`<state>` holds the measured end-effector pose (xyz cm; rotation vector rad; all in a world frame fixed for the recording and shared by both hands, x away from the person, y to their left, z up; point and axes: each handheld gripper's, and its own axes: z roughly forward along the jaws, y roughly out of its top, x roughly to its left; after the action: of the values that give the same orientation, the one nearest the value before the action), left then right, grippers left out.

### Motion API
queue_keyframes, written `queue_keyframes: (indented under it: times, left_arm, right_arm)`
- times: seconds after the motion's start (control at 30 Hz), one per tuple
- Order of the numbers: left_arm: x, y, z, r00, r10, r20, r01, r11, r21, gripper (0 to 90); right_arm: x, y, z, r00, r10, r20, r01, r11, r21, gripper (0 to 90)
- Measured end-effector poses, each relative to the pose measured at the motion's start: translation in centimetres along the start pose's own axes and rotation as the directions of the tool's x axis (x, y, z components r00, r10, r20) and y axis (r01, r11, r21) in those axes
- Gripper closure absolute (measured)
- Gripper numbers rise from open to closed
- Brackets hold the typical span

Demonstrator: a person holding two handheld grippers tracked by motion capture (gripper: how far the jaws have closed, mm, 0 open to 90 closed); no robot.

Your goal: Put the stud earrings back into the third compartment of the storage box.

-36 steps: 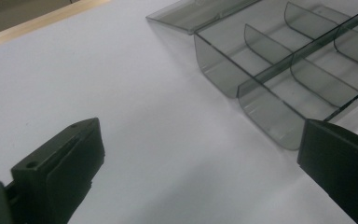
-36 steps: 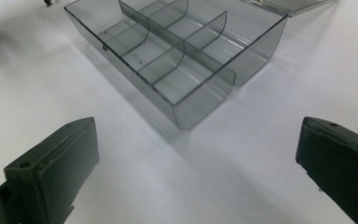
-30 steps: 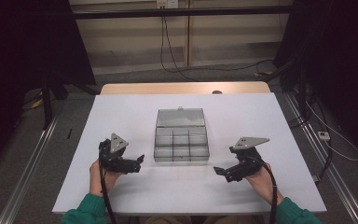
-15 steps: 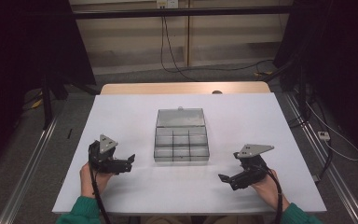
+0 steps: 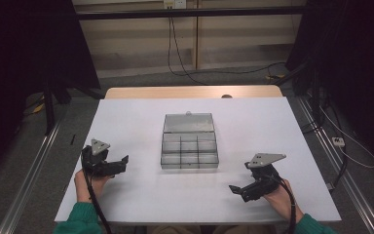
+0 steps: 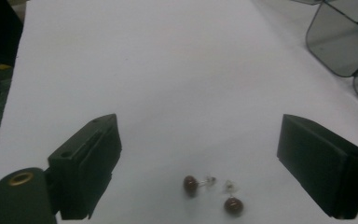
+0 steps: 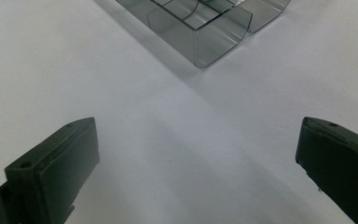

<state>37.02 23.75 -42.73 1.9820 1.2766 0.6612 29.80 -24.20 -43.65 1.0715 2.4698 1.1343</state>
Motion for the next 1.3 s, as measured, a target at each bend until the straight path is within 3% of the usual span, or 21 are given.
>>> queue_keyframes:
  times: [0.2,0.3,0.7,0.8,0.93,1.3]
  left_arm:
    - [1.1,-0.7,0.2,0.9994,0.02,0.027,-0.021,0.9994,0.026,34.7]
    - [1.2,-1.0,-0.1,0.999,0.006,0.045,-0.007,0.9995,0.03,40.6]
    - [-0.5,-1.7,-0.3,0.9917,0.058,0.115,-0.07,0.9919,0.106,61.1]
    - [-0.7,-1.9,0.0,0.9892,0.053,0.137,-0.07,0.9898,0.124,67.2]
    - [-0.9,-2.0,0.3,0.9856,0.064,0.156,-0.087,0.9856,0.145,72.8]
    - [-1.0,-2.1,0.5,0.9836,0.053,0.173,-0.078,0.9868,0.141,80.8]
  right_arm:
    - [0.2,0.0,0.0,1.0,-0.008,0.0,0.008,1.0,0.009,0.0]
    - [0.4,0.0,0.1,0.9999,-0.014,-0.002,0.014,1.0,0.013,0.0]
    - [0.6,-0.1,0.2,0.9999,-0.014,-0.004,0.014,1.0,0.019,0.0]
    - [0.6,-0.1,0.2,0.9999,-0.011,-0.005,0.012,1.0,0.021,0.0]
    - [0.5,-0.2,0.1,1.0,-0.008,-0.004,0.008,1.0,0.02,0.0]
    - [0.5,-0.3,0.0,1.0,-0.001,-0.001,0.001,1.0,0.021,0.1]
